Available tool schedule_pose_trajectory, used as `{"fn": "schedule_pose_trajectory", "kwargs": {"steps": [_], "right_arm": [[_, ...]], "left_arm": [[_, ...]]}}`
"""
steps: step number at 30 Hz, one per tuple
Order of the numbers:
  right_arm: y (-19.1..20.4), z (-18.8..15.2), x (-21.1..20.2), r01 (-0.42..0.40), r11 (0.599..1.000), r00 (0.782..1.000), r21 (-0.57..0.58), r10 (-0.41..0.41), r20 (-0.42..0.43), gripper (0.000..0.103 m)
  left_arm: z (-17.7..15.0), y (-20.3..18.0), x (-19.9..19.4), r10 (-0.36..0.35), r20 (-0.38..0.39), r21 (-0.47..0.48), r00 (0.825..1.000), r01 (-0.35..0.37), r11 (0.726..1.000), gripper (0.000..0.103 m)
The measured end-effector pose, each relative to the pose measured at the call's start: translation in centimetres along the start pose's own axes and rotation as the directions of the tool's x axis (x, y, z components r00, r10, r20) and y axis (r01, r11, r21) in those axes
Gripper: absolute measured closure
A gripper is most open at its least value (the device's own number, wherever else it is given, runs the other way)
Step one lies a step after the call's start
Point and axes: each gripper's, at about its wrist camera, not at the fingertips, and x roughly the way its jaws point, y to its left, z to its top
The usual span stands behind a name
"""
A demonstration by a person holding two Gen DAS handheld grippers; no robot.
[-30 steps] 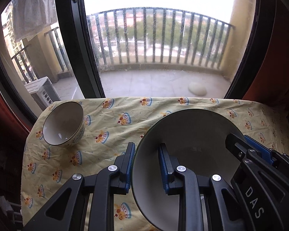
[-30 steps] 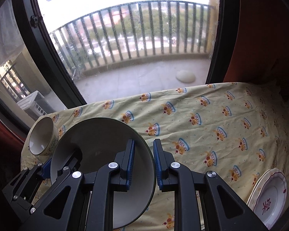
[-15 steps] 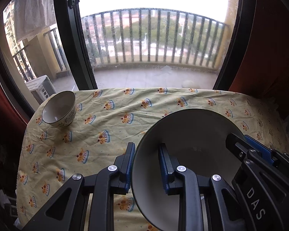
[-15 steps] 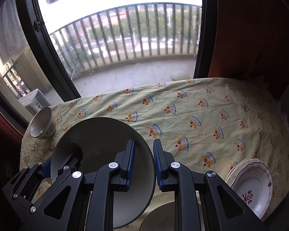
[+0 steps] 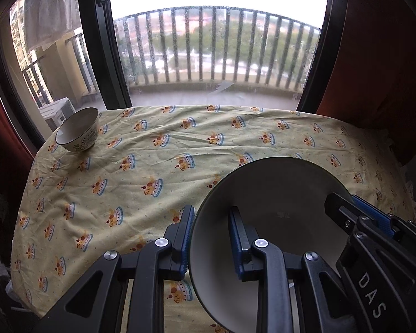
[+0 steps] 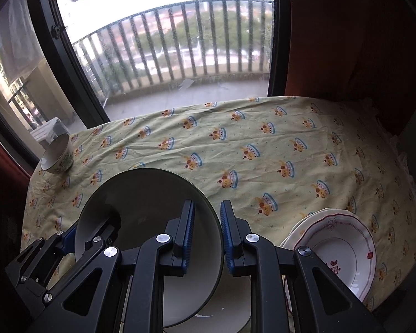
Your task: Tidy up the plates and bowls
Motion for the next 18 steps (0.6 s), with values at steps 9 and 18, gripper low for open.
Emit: {"fn": "schedule_pose_trajectory", "kwargs": {"steps": [9, 18], "right_arm": [[-2.3, -2.8, -0.2, -0.022, 0.999, 0.999, -0.034, 0.021, -0.038, 0.08], [-3.2, -4.8, 0.6, -0.037, 0.997, 0.996, -0.065, 0.032, -0.082, 0.08]], "left_arm": [[-3.2, -1.6, -0.1, 0.014, -0.038, -0.023, 0.999, -0.015, 1.0, 0.08], [-5.4, -2.2, 0.8, 0.032, -0.083, -0.038, 0.996, -0.035, 0.999, 0.08]]}}
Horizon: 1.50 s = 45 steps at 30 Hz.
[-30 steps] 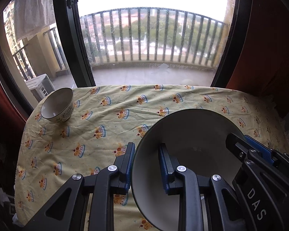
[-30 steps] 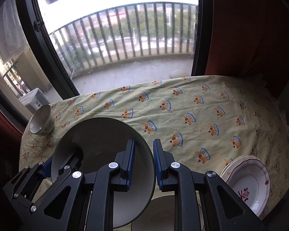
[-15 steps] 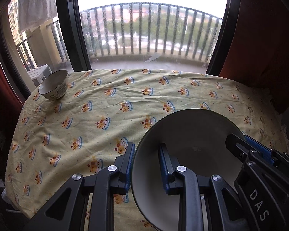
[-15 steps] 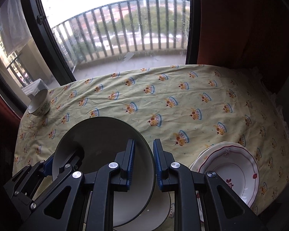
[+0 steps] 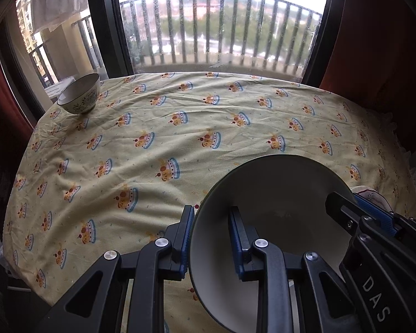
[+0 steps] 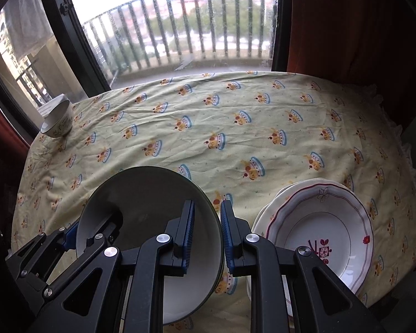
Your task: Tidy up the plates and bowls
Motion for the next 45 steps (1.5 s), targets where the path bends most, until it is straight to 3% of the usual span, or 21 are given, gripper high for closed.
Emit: {"fn": "schedule_pose_trajectory", "kwargs": {"steps": [18, 23, 30, 33, 37, 39, 41, 45], "right_arm": [[0.3, -1.7, 2.9, -0.002, 1.0, 0.996, -0.03, 0.0, -0.084, 0.08], [0.5, -2.1, 3.2, 0.031, 0.998, 0.996, -0.056, -0.036, -0.083, 0.08], [0.4, -2.1, 3.6, 0.038, 0.996, 0.997, -0.075, -0.044, -0.069, 0.079], [0.3, -2.0, 3.8, 0.031, 0.997, 0.997, -0.072, -0.036, -0.072, 0.077], [0.3, -2.5, 4.8, -0.014, 0.998, 0.992, -0.068, 0.006, -0.126, 0.055], [0.3, -2.9, 4.9, -0.032, 0.997, 0.99, -0.064, 0.023, -0.136, 0.051], [0.4, -3.0, 4.9, -0.04, 0.997, 0.99, -0.062, 0.031, -0.138, 0.039], [1.1, -2.7, 4.1, -0.036, 0.995, 0.995, -0.091, 0.027, -0.1, 0.03]], "left_arm": [[-1.7, 0.4, 2.5, 0.023, -0.081, -0.003, 0.996, -0.023, 1.0, 0.08], [-2.2, 0.0, 3.2, 0.022, -0.104, 0.02, 0.994, -0.02, 1.0, 0.079], [-2.0, -0.3, 3.3, 0.02, -0.077, 0.039, 0.997, -0.017, 0.999, 0.079], [-2.1, -0.2, 3.7, 0.001, -0.101, 0.021, 0.995, 0.001, 1.0, 0.074], [-3.2, 0.2, 4.6, -0.023, -0.166, -0.015, 0.986, 0.021, 1.0, 0.065], [-3.3, 0.3, 4.2, -0.005, -0.159, -0.015, 0.987, 0.003, 1.0, 0.062], [-3.3, 0.6, 3.8, 0.005, -0.147, -0.021, 0.989, -0.008, 1.0, 0.046], [-3.1, 1.1, 2.8, 0.017, -0.119, -0.026, 0.993, -0.02, 0.999, 0.032]]}}
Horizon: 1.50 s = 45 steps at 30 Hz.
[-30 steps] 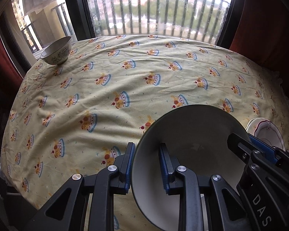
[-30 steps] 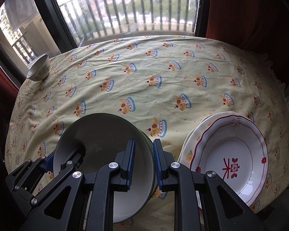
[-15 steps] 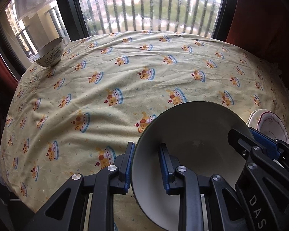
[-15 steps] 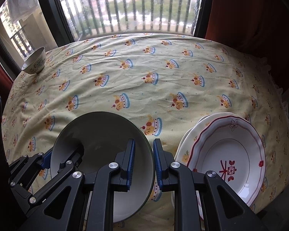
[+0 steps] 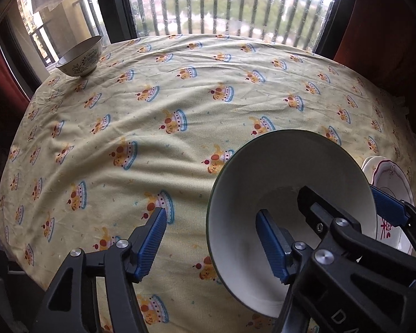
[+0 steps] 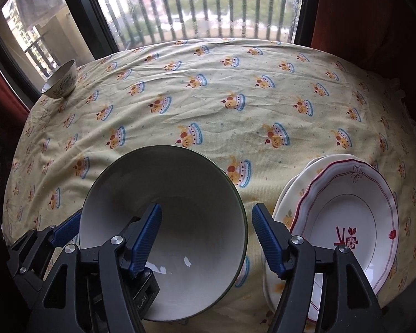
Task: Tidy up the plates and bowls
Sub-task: 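Lower the bowl into the first bowl and open both grippers, then reach both grippers to the remaining cream bowl on the cloth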
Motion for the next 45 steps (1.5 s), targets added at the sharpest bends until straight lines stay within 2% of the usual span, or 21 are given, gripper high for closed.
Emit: {"fn": "schedule_pose_trajectory", "kwargs": {"steps": [2, 9, 13, 22, 32, 40, 45], "right_arm": [[0.3, 0.2, -0.4, 0.013, 1.0, 1.0, -0.004, -0.012, 0.017, 0.027], [2.2, 1.8, -1.9, 0.044, 0.999, 0.997, 0.008, -0.045, 0.062, 0.027], [4.3, 2.6, -2.7, 0.062, 0.998, 0.994, 0.028, -0.065, 0.093, 0.027], [10.4, 3.5, -3.4, 0.082, 0.99, 0.988, 0.116, -0.095, 0.12, 0.027], [18.5, 4.5, -1.6, 0.115, 0.983, 0.985, 0.144, -0.132, 0.108, 0.027], [24.1, 5.9, 0.5, 0.1, 0.981, 0.988, 0.165, -0.117, 0.097, 0.027], [26.7, 8.0, 1.4, 0.085, 0.985, 0.988, 0.151, -0.103, 0.114, 0.027]], "left_arm": [[0.3, 0.3, -0.3, -0.008, 0.003, -0.001, 1.0, 0.008, 1.0, 0.03], [2.0, 2.6, -1.3, -0.047, 0.015, 0.006, 0.999, 0.047, 0.999, 0.028], [3.0, 4.6, -1.8, -0.079, 0.032, 0.029, 0.996, 0.078, 0.997, 0.022], [5.1, 10.9, -2.6, -0.125, 0.039, 0.092, 0.991, 0.121, 0.988, 0.022], [6.6, 18.6, -1.4, -0.113, 0.07, 0.146, 0.991, 0.102, 0.984, 0.022], [8.7, 24.1, -0.4, -0.11, 0.087, 0.149, 0.99, 0.096, 0.984, 0.022], [11.0, 26.4, 0.1, -0.092, 0.106, 0.142, 0.99, 0.076, 0.987, 0.022]]}}
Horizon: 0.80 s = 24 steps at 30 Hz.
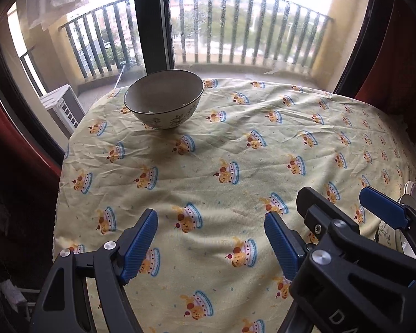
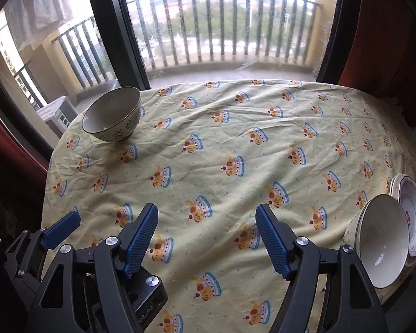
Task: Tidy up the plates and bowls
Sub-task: 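Reach both grippers to the remaining cream bowl on the cloth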
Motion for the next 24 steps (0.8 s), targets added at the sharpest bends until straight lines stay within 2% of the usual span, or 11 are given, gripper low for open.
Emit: {"fn": "schedule_pose_trajectory", "kwargs": {"steps": [4, 10, 13, 18, 24], "right_arm": [[2.0, 1.9, 0.9, -0.034, 0.999, 0.999, -0.004, 0.034, 0.014, 0.027], [4.6, 4.7, 2.6, 0.004, 1.0, 0.999, -0.013, -0.004, 0.035, 0.027], [5.8, 6.2, 3.7, 0.005, 0.999, 0.999, -0.034, -0.003, 0.046, 0.027], [7.0, 8.9, 5.6, -0.019, 1.0, 0.998, -0.002, 0.019, 0.061, 0.027], [8.7, 12.0, 8.4, -0.036, 0.999, 0.995, 0.01, 0.034, 0.089, 0.028]], "left_arm": [[1.9, 2.0, 0.8, 0.013, 0.01, -0.029, 1.0, -0.013, 1.0, 0.022], [4.7, 4.5, 2.2, 0.043, 0.046, -0.043, 0.998, -0.041, 0.998, 0.025], [6.3, 5.4, 3.3, 0.035, 0.051, -0.042, 0.998, -0.032, 0.999, 0.025], [9.1, 7.0, 5.1, 0.047, 0.064, -0.06, 0.997, -0.044, 0.997, 0.027], [12.2, 8.8, 7.3, 0.119, 0.105, -0.072, 0.987, -0.112, 0.991, 0.036]]}}
